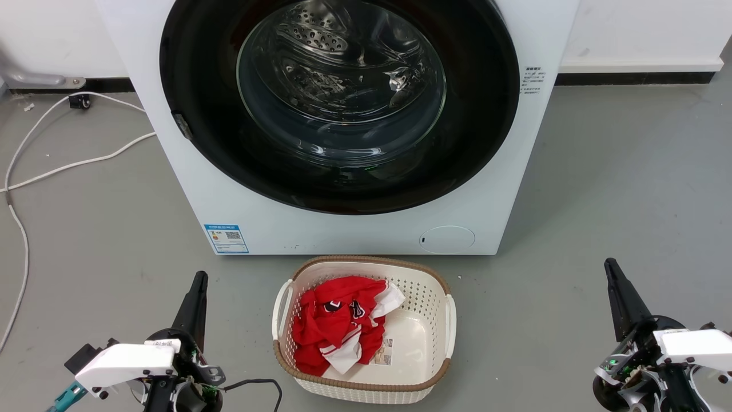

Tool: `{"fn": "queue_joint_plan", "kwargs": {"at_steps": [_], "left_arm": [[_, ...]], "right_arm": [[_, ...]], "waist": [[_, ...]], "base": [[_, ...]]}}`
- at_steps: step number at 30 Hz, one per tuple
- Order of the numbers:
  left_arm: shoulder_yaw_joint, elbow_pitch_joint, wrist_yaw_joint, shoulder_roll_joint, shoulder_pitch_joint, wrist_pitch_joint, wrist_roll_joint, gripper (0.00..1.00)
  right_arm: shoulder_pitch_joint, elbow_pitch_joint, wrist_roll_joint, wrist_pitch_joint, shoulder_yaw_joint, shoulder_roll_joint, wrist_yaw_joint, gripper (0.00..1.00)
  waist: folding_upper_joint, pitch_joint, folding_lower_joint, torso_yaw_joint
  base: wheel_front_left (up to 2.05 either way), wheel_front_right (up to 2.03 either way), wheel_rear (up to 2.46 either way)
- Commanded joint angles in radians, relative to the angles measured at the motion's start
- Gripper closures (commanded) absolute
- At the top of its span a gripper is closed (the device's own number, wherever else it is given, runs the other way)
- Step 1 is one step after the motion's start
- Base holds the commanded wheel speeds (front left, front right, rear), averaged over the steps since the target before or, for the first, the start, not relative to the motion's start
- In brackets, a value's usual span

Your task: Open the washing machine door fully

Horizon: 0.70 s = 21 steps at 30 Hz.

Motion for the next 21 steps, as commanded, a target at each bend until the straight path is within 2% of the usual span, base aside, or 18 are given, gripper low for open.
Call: {"fn": "queue_joint_plan", "kwargs": {"at_steps": [1,12,13,21], "left_arm": [[0.001,0.001,-0.003,0.000,-0.008,0.003,0.002,1.00],[0.003,0.001,-0.003,-0.002,-0.008,0.004,0.004,1.00],[0.002,0.003,0.000,-0.002,0.001,0.002,0.001,0.00],[-0.033,0.005,0.000,-0.006,0.004,-0.028,0.016,0.00]], "right_arm": [[-0.015,0.001,-0.008,0.003,-0.002,0.002,0.000,1.00],[-0.016,0.002,-0.008,0.005,-0.004,0.004,0.000,1.00],[0.002,0.002,-0.005,0.001,-0.002,0.002,0.000,0.00],[0.023,-0.003,-0.021,-0.029,0.003,0.004,0.000,0.00]], "waist": [[-0.0001,0.000,0.0000,0.000],[-0.0001,0.000,0.0000,0.000],[-0.0001,0.000,0.0000,0.000],[-0.0001,0.001,0.0000,0.000]], "base": [[0.00,0.00,0.00],[0.00,0.00,0.00],[0.00,0.00,0.00],[0.00,0.00,0.00]]}}
